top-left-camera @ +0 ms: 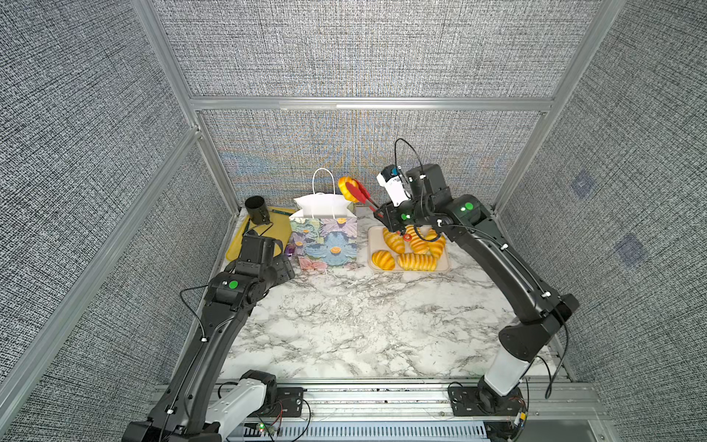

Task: Pack bread into a paper bag
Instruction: Place the fake bread in the paper bag.

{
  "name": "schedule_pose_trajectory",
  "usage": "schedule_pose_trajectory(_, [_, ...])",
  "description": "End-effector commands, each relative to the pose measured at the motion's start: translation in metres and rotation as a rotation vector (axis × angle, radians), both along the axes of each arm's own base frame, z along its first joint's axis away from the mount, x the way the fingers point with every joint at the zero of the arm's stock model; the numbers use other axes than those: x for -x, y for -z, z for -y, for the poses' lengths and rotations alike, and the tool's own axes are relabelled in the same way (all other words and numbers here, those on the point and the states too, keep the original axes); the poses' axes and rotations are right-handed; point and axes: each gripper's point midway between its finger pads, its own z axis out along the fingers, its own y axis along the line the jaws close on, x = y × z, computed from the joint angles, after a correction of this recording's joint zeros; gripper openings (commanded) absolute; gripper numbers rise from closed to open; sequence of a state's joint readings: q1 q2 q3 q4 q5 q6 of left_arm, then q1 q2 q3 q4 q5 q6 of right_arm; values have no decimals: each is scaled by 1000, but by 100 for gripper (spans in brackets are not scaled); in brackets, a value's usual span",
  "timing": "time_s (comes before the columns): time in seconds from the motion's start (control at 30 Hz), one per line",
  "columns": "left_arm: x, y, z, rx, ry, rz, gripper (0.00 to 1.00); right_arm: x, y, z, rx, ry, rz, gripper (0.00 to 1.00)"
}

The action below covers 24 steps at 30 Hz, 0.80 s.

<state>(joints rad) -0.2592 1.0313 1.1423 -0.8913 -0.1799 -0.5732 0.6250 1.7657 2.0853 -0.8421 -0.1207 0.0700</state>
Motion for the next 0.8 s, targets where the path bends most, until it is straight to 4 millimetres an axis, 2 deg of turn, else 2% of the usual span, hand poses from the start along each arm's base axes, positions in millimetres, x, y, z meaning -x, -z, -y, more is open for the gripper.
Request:
schedule_pose_trajectory(0.0, [-1,0,2,12,4,-1,81,1,-12,-16,-31,-58,34,27])
schedule_pose_trajectory(0.17, [-1,-1,1,8,5,3,81,-2,-4,-35,-21,-101,17,27])
schedule_pose_trajectory(0.3, [1,-2,0,-1,7,3,82,-6,7,-45,1,-104,8,33])
schedule_pose_trajectory(0.47, [2,-3,0,-4,9,5,83,-12,18,-48,18,-94,-6,39])
schedule_pose_trajectory(0.77, [0,-3,0,-6,11,3,83,-19,17,-48,24,-80,10,45])
